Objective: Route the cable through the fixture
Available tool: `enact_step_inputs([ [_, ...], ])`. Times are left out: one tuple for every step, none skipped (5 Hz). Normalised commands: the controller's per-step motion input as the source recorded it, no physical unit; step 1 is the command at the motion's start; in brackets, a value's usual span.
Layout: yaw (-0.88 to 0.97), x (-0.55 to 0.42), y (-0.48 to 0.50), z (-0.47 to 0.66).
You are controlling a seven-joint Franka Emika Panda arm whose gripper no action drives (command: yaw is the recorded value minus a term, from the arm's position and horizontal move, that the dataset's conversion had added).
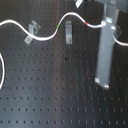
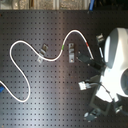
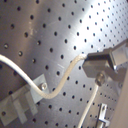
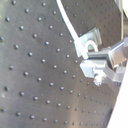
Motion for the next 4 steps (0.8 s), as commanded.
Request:
enact_step_inputs([
  [-0.42,0.181,-0.62,0.0],
  [-0.46,0.388,-0.273,-0.01],
  [-0.22,0.41,0.358,-0.01],
  [-0.21,0.22,0.63,0.09],
])
